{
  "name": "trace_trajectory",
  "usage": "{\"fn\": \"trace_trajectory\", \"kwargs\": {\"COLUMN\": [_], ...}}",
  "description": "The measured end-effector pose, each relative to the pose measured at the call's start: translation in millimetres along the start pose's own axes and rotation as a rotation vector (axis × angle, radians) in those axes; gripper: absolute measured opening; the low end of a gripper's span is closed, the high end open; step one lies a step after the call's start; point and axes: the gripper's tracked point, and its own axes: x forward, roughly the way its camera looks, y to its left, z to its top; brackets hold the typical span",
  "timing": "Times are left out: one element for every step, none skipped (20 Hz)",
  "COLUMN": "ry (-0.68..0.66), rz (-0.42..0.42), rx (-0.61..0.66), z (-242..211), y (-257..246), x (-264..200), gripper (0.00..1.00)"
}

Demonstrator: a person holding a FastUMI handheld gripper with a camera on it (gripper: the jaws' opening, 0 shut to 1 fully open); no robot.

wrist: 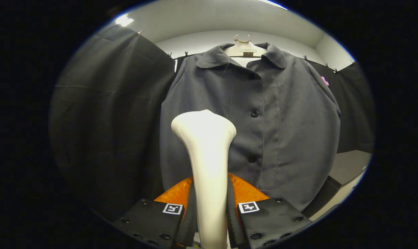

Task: Iron the clothes twice with a garment steamer, once on the left side and once on the right side.

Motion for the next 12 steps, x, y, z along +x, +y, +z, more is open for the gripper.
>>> {"fn": "trace_trajectory", "kwargs": {"ry": [0.013,0.026,0.036,0.048,0.061,0.075,0.090,0.105,0.121,0.136,0.150,0.168], "rz": [0.002,0.004,0.003,0.004,0.005,0.004,0.005,0.006,0.007,0.009,0.011,0.013], "rx": [0.004,0.006,0.007,0.005,0.000,-0.003,-0.003,0.000,0.004,0.007,0.006,0.006], "z": [-7.3,-13.7,-20.9,-27.7,-34.6,-41.7,-49.3,-58.7,-67.4,-76.7,-86.2,-95.4], "y": [1.1,1.6,2.5,3.3,4.7,4.4,5.0,5.5,6.9,7.3,8.0,8.7], "x": [0.0,-0.1,-1.4,-3.9,-6.9,-7.6,-8.5,-9.6,-9.9,-11.1,-11.8,-12.1], "gripper": [0.45,0.45,0.45,0.45,0.45,0.45,0.45,0.45,0.45,0.45,0.45,0.45]}}
